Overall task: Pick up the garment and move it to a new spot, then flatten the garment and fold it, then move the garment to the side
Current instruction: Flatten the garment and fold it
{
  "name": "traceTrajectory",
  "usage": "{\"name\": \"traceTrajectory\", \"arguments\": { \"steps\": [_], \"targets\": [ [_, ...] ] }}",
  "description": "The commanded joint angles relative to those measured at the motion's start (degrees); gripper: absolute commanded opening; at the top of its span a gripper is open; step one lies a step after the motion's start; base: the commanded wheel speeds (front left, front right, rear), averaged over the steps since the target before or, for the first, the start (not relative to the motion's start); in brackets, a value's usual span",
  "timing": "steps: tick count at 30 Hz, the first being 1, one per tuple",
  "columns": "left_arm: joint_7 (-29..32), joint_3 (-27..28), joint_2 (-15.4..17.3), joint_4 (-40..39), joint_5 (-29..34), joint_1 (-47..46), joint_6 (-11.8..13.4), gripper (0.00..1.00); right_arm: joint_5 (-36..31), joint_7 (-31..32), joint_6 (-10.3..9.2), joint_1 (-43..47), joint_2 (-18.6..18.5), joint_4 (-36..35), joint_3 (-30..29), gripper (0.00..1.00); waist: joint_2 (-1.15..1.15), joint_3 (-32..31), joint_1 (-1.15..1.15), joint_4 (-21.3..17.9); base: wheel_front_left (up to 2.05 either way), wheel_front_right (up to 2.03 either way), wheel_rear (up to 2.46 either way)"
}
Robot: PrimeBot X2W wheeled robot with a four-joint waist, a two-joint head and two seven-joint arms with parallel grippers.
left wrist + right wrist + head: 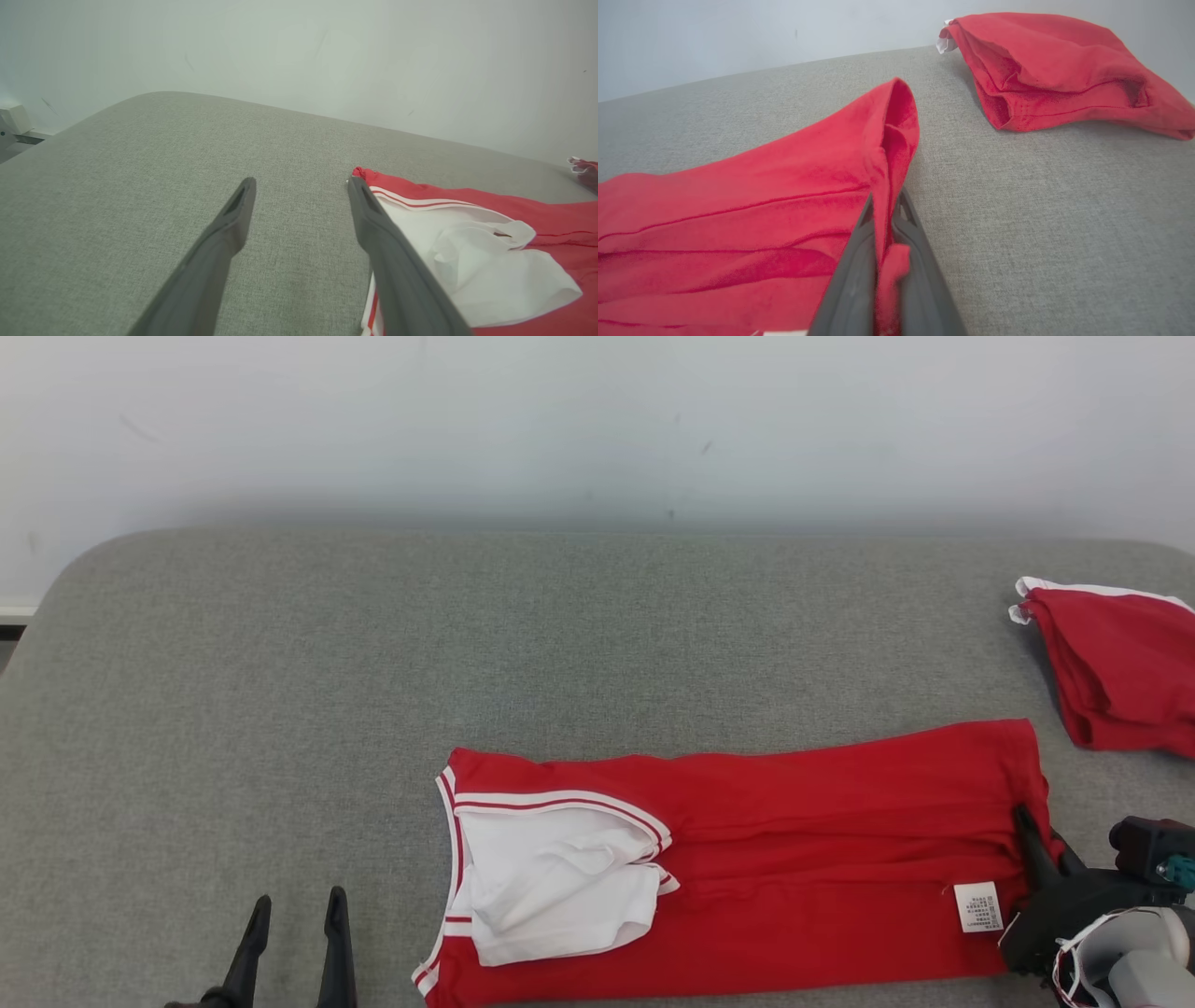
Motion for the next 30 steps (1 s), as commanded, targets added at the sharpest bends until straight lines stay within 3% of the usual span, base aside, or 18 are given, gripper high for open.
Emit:
{"name": "traceTrajectory", "arguments": {
  "steps": [1, 6, 13, 20, 25, 30],
  "targets": [
    [-0.2, 0.4, -0.2, 0.0, 0.1, 1.0, 0.0, 1.0, -0.3, 0.3, -0.15, 1.2, -0.1, -1.6, -0.2, 0.0, 0.0, -0.4, 0.0, -0.5, 0.0, 0.0, 0.0],
    [-0.2, 0.6, -0.2, 0.1, 0.0, 1.8, 0.0, 1.0, -1.2, 1.7, -0.15, 1.9, 0.1, -7.1, -0.2, 0.0, 0.0, -0.9, 0.0, -0.9, 0.0, 0.0, 0.0],
    [-0.2, 0.7, -0.2, 0.6, 0.0, 1.6, 0.0, 1.0, -2.3, 7.6, -0.14, 4.7, 3.6, -21.8, 0.9, 0.0, 0.0, -1.5, 0.0, -0.4, 0.0, 0.0, 0.0],
    [-0.2, 0.1, -0.3, 1.0, -0.1, 1.4, 0.0, 1.0, -5.1, 14.3, -0.14, 6.2, 10.7, -34.7, 2.7, 0.0, 0.0, -1.5, 0.0, 1.4, 0.0, 0.0, 0.0],
    [-0.2, -1.3, -0.3, 1.8, -0.7, 0.2, 0.0, 1.0, -6.8, 17.5, -0.14, 5.0, 16.2, -37.1, 5.2, 0.0, 0.0, -1.0, 0.0, 3.5, 0.0, 0.0, 0.0],
    [-0.2, -3.8, -0.3, 3.1, -1.7, -2.1, 0.0, 1.0, -8.4, 17.9, -0.15, 2.2, 19.1, -34.6, 8.5, 0.0, 0.0, 0.3, 0.0, 6.8, 0.0, 0.0, 0.0]
  ]
}}
